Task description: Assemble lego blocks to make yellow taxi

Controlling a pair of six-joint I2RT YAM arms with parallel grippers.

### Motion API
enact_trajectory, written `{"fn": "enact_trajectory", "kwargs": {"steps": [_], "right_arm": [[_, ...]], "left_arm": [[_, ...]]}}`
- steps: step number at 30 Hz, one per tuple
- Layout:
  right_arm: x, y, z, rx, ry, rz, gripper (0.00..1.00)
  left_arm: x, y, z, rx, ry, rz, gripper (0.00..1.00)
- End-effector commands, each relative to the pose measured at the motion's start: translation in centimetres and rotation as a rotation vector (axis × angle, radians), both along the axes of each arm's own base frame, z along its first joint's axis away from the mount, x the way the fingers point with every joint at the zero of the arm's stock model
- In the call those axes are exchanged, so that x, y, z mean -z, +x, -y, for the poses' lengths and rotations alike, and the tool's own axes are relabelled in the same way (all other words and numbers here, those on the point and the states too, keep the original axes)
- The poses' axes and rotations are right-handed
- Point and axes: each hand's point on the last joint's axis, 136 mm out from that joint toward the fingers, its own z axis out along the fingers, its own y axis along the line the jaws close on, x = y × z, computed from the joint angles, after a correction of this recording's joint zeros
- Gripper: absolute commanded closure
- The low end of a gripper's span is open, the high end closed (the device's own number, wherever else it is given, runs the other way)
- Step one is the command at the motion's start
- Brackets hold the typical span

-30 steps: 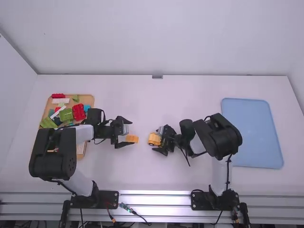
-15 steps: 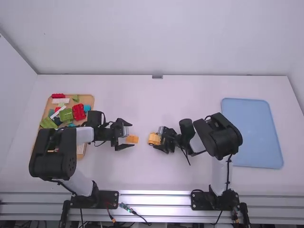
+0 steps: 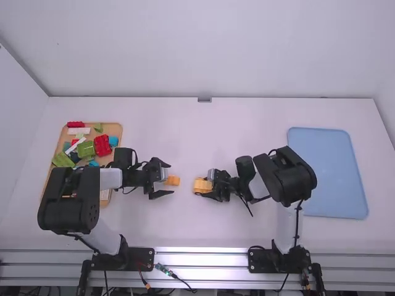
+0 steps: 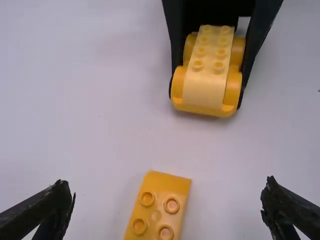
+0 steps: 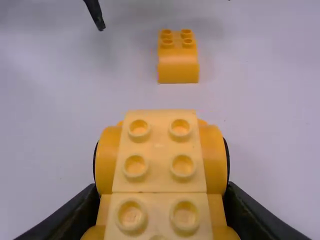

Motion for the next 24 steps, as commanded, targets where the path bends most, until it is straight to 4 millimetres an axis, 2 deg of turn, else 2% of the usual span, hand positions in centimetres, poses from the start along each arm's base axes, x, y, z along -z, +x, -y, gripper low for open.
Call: {"fn": "enact_trajectory", "kwargs": {"steps": [1, 7, 10, 18, 22, 24], "right_arm": [[-0.3, -0.3, 0.7, -0.018, 0.037, -0.007, 0.47], [-0.5, -0.1, 1.6, -0.013, 0.06, -0.03, 0.5], [0.1, 0.0, 1.9, -0.032, 0.032, -0.067, 0.54], [0.5, -0.1, 1.1, -0.123, -0.02, -0.088, 0.6], [0.3, 0.2, 1.0, -0.129, -0.025, -0.082, 0.6], [0.4, 0.2, 1.1, -0.127, -0.027, -0.077, 0.57]], "left_arm": [[0.4, 0.4, -0.2, -0.014, 0.018, -0.015, 0.01], [0.8, 1.1, -0.2, -0.004, 0.009, -0.027, 0.01], [1.8, 1.3, 0.4, 0.029, 0.009, -0.071, 0.01], [2.6, 0.6, 0.6, 0.1, 0.017, -0.091, 0.01], [2.9, 0.5, 0.5, 0.094, 0.024, -0.093, 0.08], [2.9, 0.4, 0.6, 0.094, 0.015, -0.082, 0.12]]}}
